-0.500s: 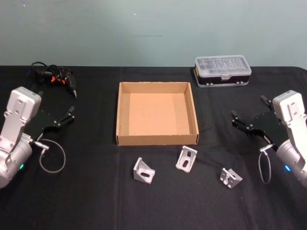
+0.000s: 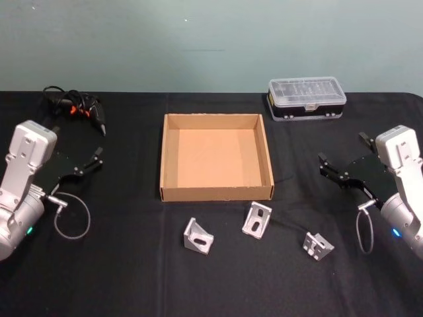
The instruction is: Use one hand to pick up the angle iron from the table and place it into the box.
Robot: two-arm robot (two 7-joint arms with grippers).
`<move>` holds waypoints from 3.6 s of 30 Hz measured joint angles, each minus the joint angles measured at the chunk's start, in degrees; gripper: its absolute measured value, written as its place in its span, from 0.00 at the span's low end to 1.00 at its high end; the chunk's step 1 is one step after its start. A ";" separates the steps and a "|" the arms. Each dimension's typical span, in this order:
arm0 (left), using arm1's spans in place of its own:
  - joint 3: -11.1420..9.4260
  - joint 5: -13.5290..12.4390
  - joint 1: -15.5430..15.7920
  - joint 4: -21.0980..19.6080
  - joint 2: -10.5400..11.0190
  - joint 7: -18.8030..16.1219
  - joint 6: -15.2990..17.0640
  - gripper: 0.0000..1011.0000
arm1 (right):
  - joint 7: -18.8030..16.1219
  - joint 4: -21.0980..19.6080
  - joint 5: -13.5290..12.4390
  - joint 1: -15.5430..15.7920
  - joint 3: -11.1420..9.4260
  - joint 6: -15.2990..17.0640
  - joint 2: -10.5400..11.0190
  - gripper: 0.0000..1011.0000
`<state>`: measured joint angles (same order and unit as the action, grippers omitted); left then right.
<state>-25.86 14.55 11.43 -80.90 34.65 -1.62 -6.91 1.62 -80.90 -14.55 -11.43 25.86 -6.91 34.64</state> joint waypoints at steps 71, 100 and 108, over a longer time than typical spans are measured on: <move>0.00 0.00 0.00 0.00 0.00 0.00 0.00 1.00 | -13.00 -36.33 -18.90 17.30 -11.20 44.13 14.16 0.99; 0.00 0.00 0.00 0.00 0.00 0.00 0.00 1.00 | -14.76 -29.49 -9.90 10.34 -4.73 47.44 7.65 0.99; 0.00 0.00 0.00 0.00 0.00 0.00 0.00 1.00 | -14.50 -29.33 -8.36 10.96 -4.90 48.25 6.95 0.99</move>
<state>-25.86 14.55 11.43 -80.90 34.64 -1.62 -6.91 -12.88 -110.23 -22.90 -0.47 20.97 41.34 41.60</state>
